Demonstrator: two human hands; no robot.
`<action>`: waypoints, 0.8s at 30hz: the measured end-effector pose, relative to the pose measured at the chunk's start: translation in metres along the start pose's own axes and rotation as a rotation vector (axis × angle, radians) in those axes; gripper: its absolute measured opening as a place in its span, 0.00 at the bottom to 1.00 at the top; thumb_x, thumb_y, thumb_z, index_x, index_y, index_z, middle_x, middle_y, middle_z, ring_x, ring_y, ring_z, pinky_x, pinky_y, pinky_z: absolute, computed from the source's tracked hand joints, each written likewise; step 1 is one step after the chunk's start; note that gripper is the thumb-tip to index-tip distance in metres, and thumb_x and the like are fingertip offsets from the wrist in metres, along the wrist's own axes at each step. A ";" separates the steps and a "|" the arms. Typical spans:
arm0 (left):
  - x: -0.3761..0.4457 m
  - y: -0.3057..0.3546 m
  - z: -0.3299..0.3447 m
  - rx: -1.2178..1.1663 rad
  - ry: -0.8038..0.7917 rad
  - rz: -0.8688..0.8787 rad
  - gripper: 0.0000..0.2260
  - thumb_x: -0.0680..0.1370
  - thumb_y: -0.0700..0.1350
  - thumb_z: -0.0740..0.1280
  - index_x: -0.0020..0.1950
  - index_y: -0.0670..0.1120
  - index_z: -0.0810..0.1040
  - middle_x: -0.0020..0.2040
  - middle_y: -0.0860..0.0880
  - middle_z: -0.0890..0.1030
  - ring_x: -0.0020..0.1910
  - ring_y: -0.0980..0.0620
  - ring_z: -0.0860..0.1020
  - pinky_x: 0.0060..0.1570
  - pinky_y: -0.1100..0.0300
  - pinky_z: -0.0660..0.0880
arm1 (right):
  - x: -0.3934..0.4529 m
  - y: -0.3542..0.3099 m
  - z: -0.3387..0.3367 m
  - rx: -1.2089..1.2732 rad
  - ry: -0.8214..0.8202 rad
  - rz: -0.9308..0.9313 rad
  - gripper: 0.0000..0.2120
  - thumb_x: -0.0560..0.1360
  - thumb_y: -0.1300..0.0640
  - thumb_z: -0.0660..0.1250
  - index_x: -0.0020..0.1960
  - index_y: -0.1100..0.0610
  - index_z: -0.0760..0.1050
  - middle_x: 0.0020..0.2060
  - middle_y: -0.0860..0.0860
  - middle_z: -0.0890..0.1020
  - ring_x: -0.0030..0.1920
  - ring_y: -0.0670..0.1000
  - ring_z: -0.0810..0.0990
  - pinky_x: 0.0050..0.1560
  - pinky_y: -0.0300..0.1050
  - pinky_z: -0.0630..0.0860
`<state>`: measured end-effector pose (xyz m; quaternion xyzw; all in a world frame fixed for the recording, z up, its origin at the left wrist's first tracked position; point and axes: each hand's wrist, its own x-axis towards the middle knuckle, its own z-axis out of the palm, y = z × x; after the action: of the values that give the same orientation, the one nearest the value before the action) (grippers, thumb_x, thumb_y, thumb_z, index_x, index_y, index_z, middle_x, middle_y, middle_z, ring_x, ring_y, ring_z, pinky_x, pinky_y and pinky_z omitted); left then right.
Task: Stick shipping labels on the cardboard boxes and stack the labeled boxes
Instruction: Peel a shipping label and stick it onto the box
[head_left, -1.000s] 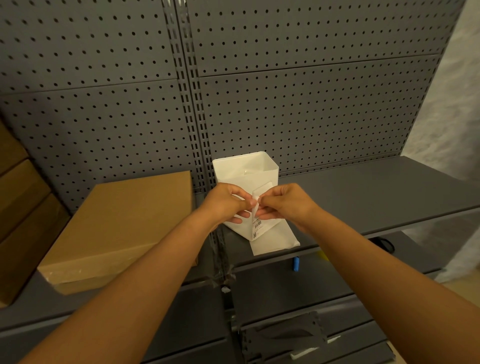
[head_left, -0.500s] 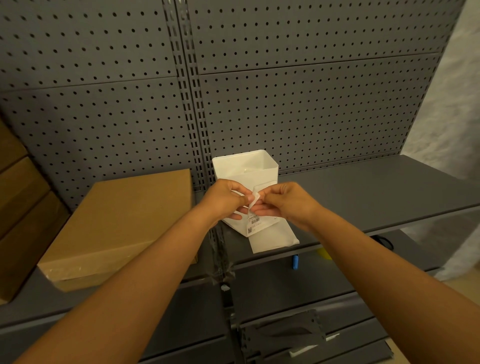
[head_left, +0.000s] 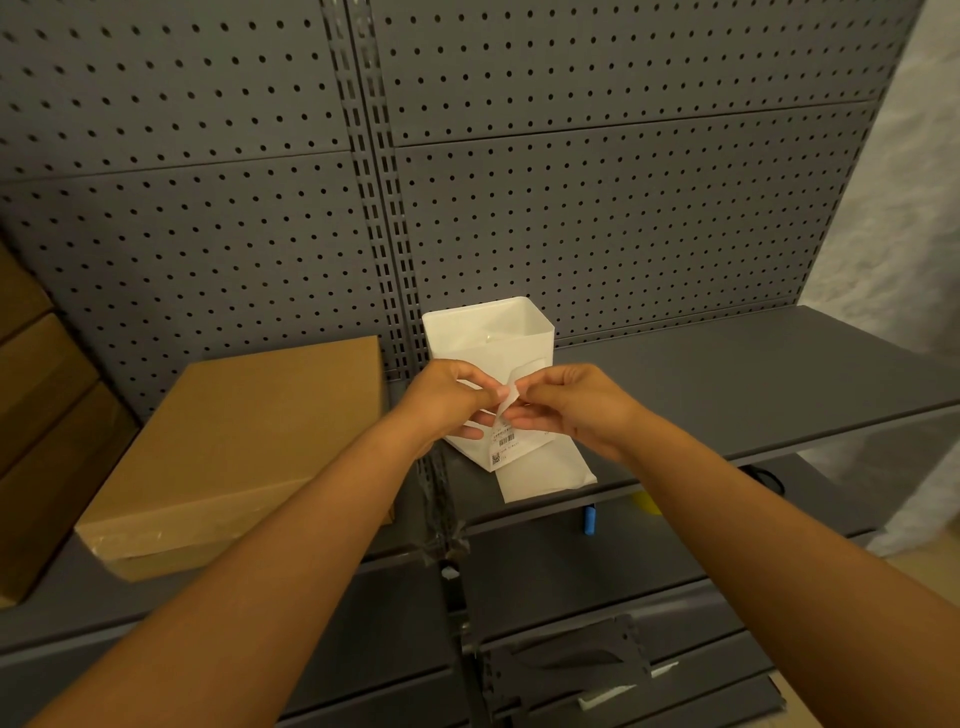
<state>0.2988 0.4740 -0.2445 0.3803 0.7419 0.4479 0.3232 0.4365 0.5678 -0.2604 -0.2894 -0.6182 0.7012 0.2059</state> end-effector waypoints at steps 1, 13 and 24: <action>0.000 0.000 0.000 0.000 0.003 -0.002 0.09 0.74 0.45 0.72 0.51 0.43 0.80 0.44 0.48 0.84 0.41 0.54 0.83 0.35 0.63 0.80 | -0.001 0.000 0.000 0.012 -0.012 0.002 0.08 0.77 0.63 0.64 0.54 0.65 0.79 0.47 0.62 0.84 0.47 0.56 0.85 0.48 0.43 0.82; -0.007 0.005 -0.003 -0.022 -0.100 0.032 0.08 0.76 0.41 0.70 0.53 0.41 0.79 0.49 0.42 0.83 0.47 0.51 0.83 0.40 0.60 0.82 | 0.002 0.001 0.003 -0.059 0.023 -0.039 0.04 0.76 0.64 0.67 0.48 0.63 0.80 0.46 0.61 0.84 0.47 0.56 0.84 0.52 0.46 0.81; -0.003 0.005 -0.001 0.038 -0.040 0.018 0.08 0.76 0.43 0.70 0.51 0.41 0.80 0.46 0.46 0.83 0.43 0.52 0.83 0.36 0.60 0.81 | -0.001 -0.006 0.009 -0.201 0.076 -0.053 0.02 0.75 0.65 0.68 0.43 0.62 0.79 0.45 0.63 0.83 0.47 0.58 0.84 0.52 0.48 0.81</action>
<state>0.3006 0.4722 -0.2390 0.4019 0.7403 0.4289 0.3264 0.4307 0.5614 -0.2538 -0.3185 -0.6845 0.6186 0.2177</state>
